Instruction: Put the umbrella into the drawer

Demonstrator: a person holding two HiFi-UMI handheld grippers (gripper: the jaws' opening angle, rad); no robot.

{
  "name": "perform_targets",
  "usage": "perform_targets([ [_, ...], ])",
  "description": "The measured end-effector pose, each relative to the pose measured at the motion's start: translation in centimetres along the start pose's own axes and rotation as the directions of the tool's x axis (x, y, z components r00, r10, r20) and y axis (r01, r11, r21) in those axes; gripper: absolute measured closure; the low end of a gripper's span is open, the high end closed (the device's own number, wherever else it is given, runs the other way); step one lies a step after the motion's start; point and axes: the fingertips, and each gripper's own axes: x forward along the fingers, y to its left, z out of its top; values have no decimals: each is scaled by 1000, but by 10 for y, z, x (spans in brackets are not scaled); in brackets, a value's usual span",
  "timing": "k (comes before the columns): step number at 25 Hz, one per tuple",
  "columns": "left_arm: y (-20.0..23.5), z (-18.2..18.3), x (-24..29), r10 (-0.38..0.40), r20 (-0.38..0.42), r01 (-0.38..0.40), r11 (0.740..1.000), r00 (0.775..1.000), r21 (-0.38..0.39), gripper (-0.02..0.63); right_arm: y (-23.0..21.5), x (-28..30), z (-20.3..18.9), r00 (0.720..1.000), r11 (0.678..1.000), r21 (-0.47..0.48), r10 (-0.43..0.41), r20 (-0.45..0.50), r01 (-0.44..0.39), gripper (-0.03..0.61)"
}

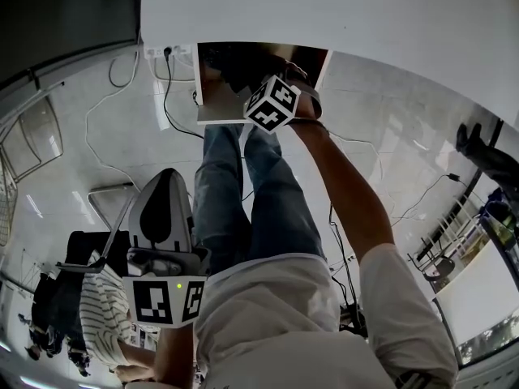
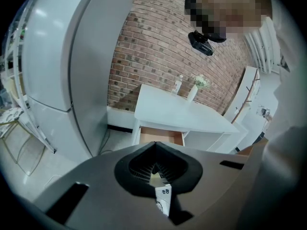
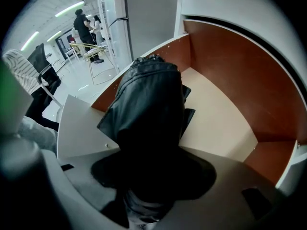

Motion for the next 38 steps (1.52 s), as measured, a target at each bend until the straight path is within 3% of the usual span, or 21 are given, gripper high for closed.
perform_targets([
  [20, 1, -11, -1, -1, -11, 0, 1000, 1000, -13, 595, 0, 19, -9, 999, 999, -46, -20, -48, 17, 304],
  [29, -4, -5, -1, -4, 13, 4, 1000, 1000, -12, 595, 4, -3, -11, 1000, 1000, -20, 0, -6, 0, 392],
  [32, -9, -6, 1, -10, 15, 10, 1000, 1000, -5, 595, 0, -11, -8, 1000, 1000, 23, -9, 27, 9, 470],
  [38, -20, -5, 1, -9, 16, 9, 1000, 1000, 12, 595, -8, -34, 2, 996, 995, 98, -11, 93, 2, 515],
])
